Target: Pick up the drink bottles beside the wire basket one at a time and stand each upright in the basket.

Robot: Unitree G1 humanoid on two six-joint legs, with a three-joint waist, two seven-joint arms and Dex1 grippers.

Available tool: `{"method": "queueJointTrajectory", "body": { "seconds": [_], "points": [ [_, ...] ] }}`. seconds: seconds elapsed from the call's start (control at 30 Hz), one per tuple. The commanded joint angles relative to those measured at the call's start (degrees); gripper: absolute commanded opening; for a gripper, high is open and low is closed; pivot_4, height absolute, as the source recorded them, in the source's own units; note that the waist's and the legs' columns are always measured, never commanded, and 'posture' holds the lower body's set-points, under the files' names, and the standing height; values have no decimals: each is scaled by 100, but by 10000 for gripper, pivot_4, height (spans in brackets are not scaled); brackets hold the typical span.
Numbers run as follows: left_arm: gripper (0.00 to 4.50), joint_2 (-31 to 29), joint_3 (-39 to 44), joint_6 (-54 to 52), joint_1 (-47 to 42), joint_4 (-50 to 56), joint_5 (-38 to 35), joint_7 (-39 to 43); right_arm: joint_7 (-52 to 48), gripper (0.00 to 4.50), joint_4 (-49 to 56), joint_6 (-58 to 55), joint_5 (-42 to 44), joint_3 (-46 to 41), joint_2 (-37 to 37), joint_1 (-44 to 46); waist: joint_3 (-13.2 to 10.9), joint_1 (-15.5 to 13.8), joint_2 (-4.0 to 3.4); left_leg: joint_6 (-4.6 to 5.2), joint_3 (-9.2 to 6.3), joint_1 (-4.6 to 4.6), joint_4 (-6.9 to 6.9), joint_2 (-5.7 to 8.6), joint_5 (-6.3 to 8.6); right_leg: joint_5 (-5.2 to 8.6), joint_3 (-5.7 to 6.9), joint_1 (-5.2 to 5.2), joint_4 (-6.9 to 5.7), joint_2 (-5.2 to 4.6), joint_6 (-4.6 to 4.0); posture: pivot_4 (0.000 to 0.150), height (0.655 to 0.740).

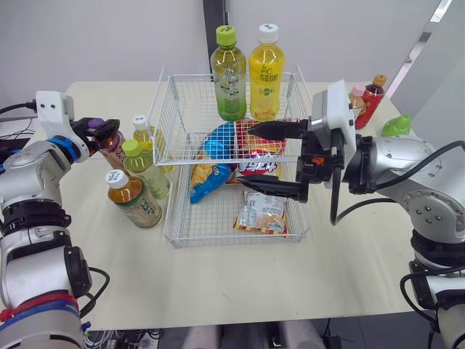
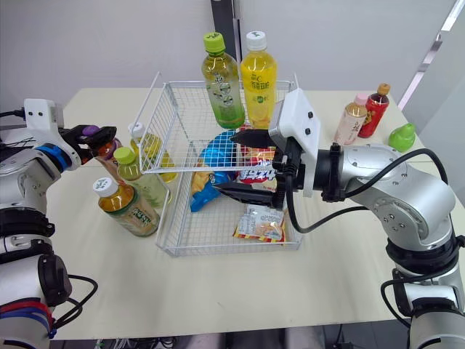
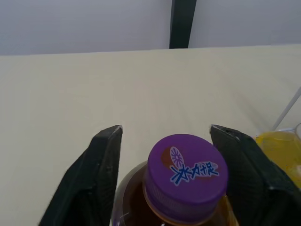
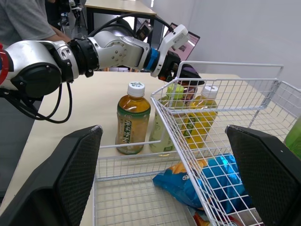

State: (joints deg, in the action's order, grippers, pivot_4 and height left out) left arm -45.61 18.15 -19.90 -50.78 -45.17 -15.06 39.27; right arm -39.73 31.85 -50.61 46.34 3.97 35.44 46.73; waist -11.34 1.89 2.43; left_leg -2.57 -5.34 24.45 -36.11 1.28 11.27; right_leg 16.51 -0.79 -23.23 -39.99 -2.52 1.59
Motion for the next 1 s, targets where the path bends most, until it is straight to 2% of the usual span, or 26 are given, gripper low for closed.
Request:
{"method": "queueJointTrajectory", "body": {
  "seconds": [0.03,0.07,0.1,0.27,0.47,0.57,0.7,0.87,1.0],
  "points": [
    [16847,-83,-21,193,-195,-38,42,18,57,45000,151,59,59,-204,1,105,0,0,0,0,-1,0,0,0,0,0,0,0,0,0,0,1500,7400],
    [14084,-91,-26,218,-197,-59,52,21,66,45000,151,58,62,-209,1,105,0,0,0,0,0,0,0,0,0,0,0,0,0,0,0,1500,7400],
    [13682,-98,-26,233,-197,-73,58,25,73,45000,151,58,64,-214,1,104,0,1,0,0,-1,0,0,0,0,0,0,0,0,0,0,1500,7400],
    [13682,-328,114,69,5,376,-78,152,78,45000,133,97,92,-316,21,114,0,3,0,0,-1,0,0,0,0,0,0,0,0,0,0,1500,7400],
    [13681,-1049,224,-686,-82,1226,-351,576,-172,45000,-61,99,253,-660,302,225,-1,58,0,0,-8,11,1,-5,0,0,0,-10,1,9,-1,1500,7400],
    [13681,-1486,-21,-1115,-750,1384,-395,964,-383,45000,-146,119,257,-746,554,236,-5,55,8,0,-18,20,-2,-8,0,1,7,-11,3,19,-1,1500,7400],
    [13681,-1637,-436,-1437,-1786,1138,-341,1457,-514,45000,-216,150,167,-711,759,222,-6,-15,11,-1,-24,31,-9,-2,0,1,15,-9,9,20,0,1500,7400],
    [13681,-1437,-1148,-1550,-3553,394,35,1965,-544,45000,-267,241,-14,-637,838,179,-7,-6,11,0,-21,29,-18,2,0,2,14,-5,3,21,3,1500,7400],
    [13681,-925,-1479,-1504,-4948,-392,231,2250,-388,45000,-223,259,-124,-602,753,134,-10,10,13,0,-23,32,-19,2,0,2,18,-8,6,29,4,1500,7400]
  ]
}}
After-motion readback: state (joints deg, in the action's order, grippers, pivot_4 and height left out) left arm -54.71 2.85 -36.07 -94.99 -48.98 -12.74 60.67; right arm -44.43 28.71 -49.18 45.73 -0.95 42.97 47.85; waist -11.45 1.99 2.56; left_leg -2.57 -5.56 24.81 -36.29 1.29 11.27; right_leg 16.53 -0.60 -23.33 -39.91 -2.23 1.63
